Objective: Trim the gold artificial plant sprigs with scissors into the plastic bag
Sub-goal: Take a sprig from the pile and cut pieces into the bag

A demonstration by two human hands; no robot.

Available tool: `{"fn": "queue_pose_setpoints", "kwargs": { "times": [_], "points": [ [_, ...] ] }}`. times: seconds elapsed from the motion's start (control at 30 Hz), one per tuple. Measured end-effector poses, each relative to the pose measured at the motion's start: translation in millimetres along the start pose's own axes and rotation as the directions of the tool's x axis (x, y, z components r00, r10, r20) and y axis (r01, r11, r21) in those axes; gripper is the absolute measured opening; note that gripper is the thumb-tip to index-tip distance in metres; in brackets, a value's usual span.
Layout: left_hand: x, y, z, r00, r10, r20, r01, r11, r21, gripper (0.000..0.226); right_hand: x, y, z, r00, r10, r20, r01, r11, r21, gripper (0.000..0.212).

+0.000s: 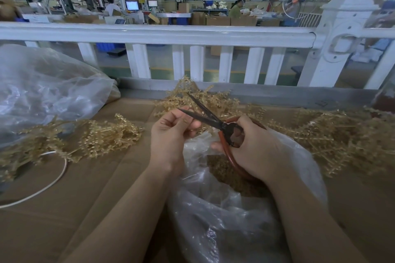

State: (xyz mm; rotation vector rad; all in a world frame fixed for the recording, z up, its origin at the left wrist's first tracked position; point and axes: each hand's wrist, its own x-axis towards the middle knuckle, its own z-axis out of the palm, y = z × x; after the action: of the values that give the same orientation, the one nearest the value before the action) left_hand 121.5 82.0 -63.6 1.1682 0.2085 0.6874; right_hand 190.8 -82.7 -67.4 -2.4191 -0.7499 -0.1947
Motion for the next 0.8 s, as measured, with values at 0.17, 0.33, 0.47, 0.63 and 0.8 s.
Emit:
{"fn": "queue_pose_setpoints", "kwargs": {
  "times": [0.17,0.33,0.47,0.63,0.8],
  "points": [
    [0.1,0.6,0.6,0.999,-0.040,0.025,0.041,0.997,-0.069,0.015,0.0,0.2,-1.2,1.000,-0.028,0.001,0.028,0.999,-0.018,0.054],
    [0.4,0.7,-0.6,0.998,-0.046,0.032,0.048,0.997,-0.061,0.017,-1.1,-0.8,-1.5,0.999,-0.035,-0.006,0.035,0.999,-0.027,0.052],
    [0.6,1.1,-1.9,0.997,-0.044,0.058,0.048,0.996,-0.080,0.013,-0.2,0.3,0.0,1.000,-0.031,-0.005,0.031,0.999,-0.041,0.057],
    [1.4,1.1,-2.9,0.996,-0.052,0.070,0.059,0.993,-0.100,0.011,-0.5,1.4,0.5,0.999,-0.043,-0.014,0.042,0.999,-0.021,0.056],
    [1.3,2.3,-2.4,0.995,-0.073,0.061,0.079,0.991,-0.108,0.014,0.6,3.6,-0.3,0.999,-0.041,-0.012,0.041,0.999,-0.010,0.062]
  ]
}}
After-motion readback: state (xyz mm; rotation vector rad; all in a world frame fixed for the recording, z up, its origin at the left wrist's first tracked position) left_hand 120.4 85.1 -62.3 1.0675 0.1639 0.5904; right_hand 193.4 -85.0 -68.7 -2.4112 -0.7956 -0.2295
